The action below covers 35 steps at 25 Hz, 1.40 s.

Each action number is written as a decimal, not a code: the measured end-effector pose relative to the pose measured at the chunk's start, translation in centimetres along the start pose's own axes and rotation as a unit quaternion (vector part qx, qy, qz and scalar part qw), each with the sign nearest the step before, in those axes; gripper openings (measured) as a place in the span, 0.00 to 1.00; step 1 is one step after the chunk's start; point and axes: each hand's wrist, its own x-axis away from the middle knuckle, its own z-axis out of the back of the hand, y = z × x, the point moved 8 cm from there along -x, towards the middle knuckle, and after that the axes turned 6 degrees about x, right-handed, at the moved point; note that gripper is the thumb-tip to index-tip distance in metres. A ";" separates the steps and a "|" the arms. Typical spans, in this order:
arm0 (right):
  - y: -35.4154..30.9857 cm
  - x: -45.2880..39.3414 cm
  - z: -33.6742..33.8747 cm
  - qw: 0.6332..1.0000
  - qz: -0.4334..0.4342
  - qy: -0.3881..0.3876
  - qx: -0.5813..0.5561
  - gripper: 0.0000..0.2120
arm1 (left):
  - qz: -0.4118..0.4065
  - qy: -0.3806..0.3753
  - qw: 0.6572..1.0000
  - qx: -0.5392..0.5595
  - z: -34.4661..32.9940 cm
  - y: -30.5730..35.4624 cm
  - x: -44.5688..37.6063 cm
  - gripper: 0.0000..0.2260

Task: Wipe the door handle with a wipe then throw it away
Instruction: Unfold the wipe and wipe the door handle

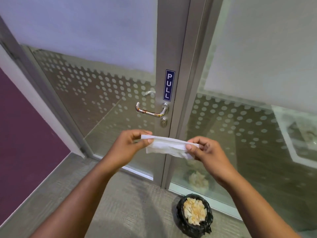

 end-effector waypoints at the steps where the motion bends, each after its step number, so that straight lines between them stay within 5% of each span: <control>1: 0.3 -1.0 -0.1 0.999 -0.015 -0.002 -0.040 0.03 | 0.012 0.007 0.999 0.040 0.4 -0.2 -0.9 0.10; 8: 1.2 -6.8 -1.5 0.989 -0.053 0.035 -0.134 0.05 | 0.012 0.106 0.991 0.085 4.2 -1.0 -4.8 0.06; 15: 0.3 -11.2 -3.7 0.991 -0.011 0.135 -0.002 0.06 | 0.016 0.163 0.986 0.040 9.1 -1.7 -10.2 0.05; 22: -1.1 -14.7 -5.5 0.960 -0.013 0.249 0.123 0.12 | 0.010 0.132 0.991 -0.028 10.9 -2.9 -17.2 0.08; 30: -0.5 -15.1 -6.8 0.912 -0.027 0.264 0.313 0.05 | 0.013 0.084 0.993 -0.085 12.1 -4.6 -19.9 0.08; 32: -1.7 -14.6 -7.8 0.879 0.036 0.281 0.384 0.13 | -0.070 0.113 0.967 -0.219 12.8 -2.5 -19.6 0.09; 35: -4.0 -15.0 -13.1 0.829 0.192 0.225 0.476 0.18 | -0.319 0.169 0.848 -0.388 11.8 3.4 -18.9 0.10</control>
